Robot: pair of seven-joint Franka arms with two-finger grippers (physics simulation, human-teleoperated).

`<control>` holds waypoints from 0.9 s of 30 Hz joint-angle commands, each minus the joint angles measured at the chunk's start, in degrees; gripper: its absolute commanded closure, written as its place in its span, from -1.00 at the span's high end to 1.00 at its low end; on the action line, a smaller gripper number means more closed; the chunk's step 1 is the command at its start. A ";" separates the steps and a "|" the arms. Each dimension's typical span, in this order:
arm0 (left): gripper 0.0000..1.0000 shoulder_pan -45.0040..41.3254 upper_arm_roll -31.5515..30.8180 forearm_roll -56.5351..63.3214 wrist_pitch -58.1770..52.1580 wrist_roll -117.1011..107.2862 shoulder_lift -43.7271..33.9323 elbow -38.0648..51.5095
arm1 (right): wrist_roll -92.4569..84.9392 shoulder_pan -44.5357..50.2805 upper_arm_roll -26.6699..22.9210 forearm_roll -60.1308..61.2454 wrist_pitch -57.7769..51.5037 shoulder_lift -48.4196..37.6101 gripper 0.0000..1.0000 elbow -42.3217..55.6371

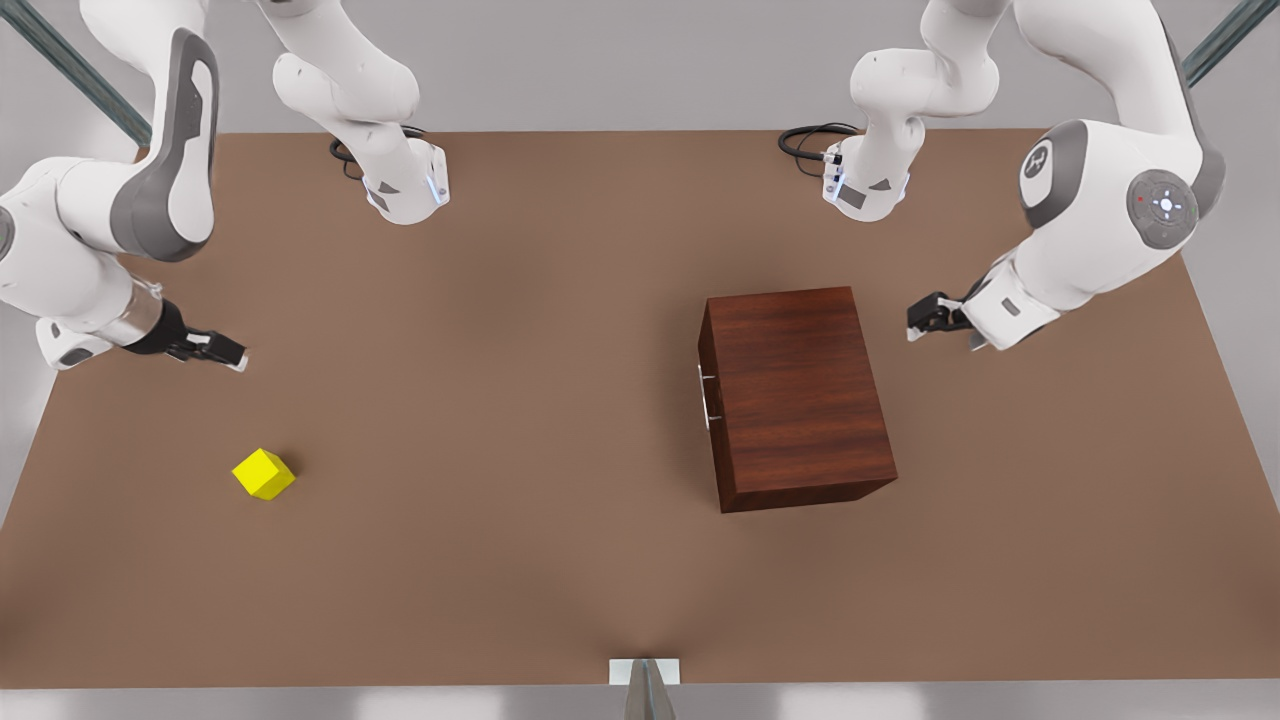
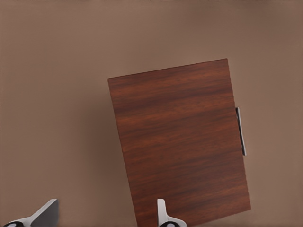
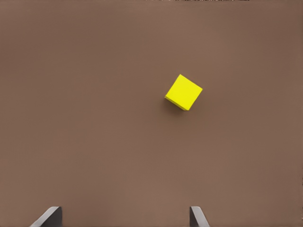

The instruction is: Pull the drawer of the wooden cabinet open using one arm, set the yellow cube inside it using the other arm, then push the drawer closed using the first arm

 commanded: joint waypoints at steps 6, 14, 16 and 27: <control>1.00 -9.58 -0.40 8.21 0.96 -12.73 7.24 7.18 | 1.44 4.04 -0.02 0.01 1.66 0.26 1.00 0.14; 1.00 -38.51 -0.22 20.25 -0.62 -63.01 29.47 24.58 | 1.44 4.13 -0.02 0.01 1.66 0.35 1.00 0.14; 1.00 -39.74 -0.13 22.54 -0.62 -67.57 31.84 26.26 | 1.44 4.13 -0.02 -0.08 1.66 0.44 1.00 0.14; 1.00 -39.56 0.75 22.19 10.63 -83.76 40.19 26.43 | 1.44 4.13 0.07 -0.35 1.66 0.79 1.00 0.40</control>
